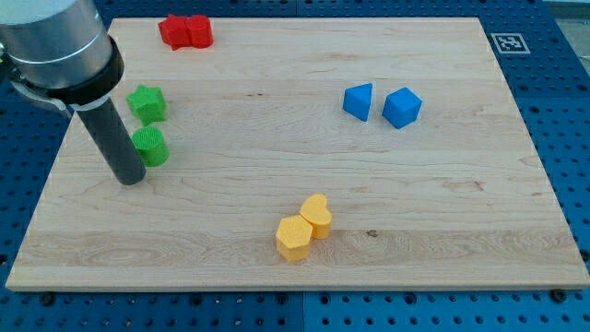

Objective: Push green circle into green star

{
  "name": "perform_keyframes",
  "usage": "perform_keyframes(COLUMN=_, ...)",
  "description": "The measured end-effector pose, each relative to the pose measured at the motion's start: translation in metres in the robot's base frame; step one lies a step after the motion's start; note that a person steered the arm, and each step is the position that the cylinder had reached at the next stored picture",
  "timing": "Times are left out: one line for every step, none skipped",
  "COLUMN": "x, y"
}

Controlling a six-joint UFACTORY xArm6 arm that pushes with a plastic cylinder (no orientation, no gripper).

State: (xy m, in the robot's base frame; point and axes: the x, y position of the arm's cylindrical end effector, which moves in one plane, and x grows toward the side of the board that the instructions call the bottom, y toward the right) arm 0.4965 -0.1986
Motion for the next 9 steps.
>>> perform_keyframes(x=0.0, y=0.01)
perform_keyframes(x=-0.005, y=0.035)
perform_keyframes(x=-0.005, y=0.041)
perform_keyframes(x=-0.005, y=0.041)
perform_keyframes(x=-0.005, y=0.036)
perform_keyframes(x=-0.005, y=0.018)
perform_keyframes(x=-0.005, y=0.023)
perform_keyframes(x=-0.009, y=0.034)
perform_keyframes(x=-0.024, y=0.033)
